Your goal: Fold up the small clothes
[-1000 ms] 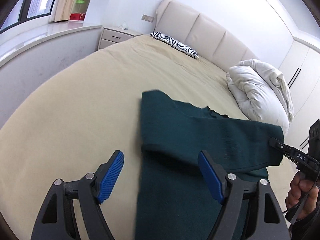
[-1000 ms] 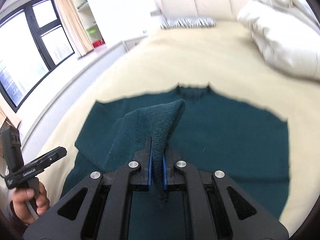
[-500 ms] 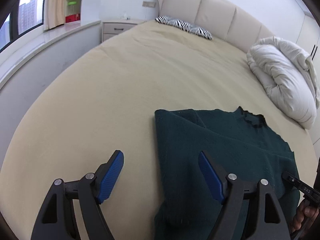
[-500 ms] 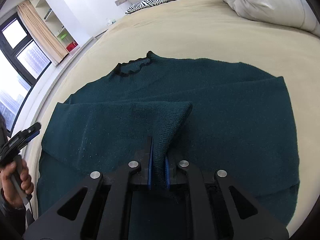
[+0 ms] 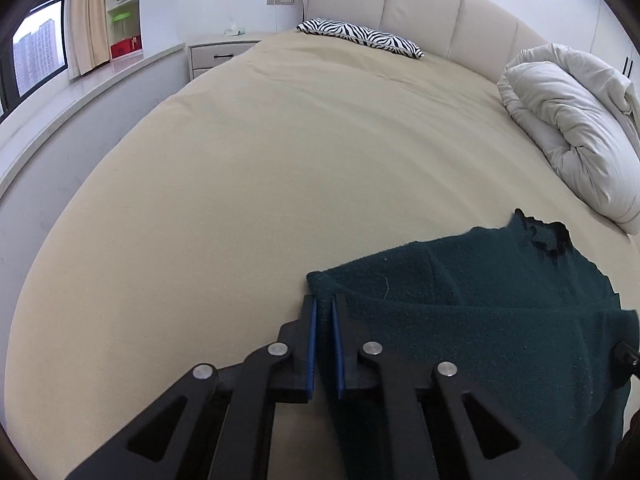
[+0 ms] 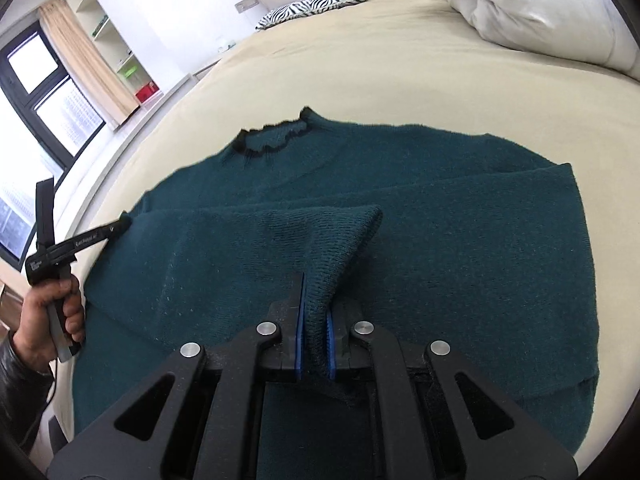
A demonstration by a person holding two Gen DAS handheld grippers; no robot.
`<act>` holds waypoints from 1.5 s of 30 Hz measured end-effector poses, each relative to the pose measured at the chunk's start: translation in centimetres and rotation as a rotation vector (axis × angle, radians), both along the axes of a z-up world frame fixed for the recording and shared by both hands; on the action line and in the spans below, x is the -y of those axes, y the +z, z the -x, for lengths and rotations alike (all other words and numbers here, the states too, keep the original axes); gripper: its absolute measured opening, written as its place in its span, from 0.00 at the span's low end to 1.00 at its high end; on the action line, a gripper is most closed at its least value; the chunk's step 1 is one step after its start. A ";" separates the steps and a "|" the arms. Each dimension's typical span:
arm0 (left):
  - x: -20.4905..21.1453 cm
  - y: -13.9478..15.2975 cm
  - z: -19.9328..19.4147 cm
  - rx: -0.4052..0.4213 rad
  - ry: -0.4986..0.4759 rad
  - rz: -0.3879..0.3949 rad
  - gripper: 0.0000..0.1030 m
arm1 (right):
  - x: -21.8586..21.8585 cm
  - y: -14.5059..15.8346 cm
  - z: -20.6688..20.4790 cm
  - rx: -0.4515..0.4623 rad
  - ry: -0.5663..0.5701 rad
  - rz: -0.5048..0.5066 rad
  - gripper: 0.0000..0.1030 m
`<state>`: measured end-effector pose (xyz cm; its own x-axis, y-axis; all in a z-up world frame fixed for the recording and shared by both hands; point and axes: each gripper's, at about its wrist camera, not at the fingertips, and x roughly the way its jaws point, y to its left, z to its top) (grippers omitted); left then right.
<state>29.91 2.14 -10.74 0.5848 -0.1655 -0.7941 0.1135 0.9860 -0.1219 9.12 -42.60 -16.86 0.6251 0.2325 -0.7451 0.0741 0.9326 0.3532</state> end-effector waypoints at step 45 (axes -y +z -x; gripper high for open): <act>1.4 -1.4 7.4 0.058 -0.073 -0.143 0.12 | 1.3 -1.6 -0.2 -0.094 -0.092 -0.070 0.06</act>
<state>22.52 0.79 -12.14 0.6211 -0.0970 -0.7777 0.1880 0.9818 0.0277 9.34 -43.92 -18.43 0.5746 0.2309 -0.7852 0.1942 0.8935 0.4048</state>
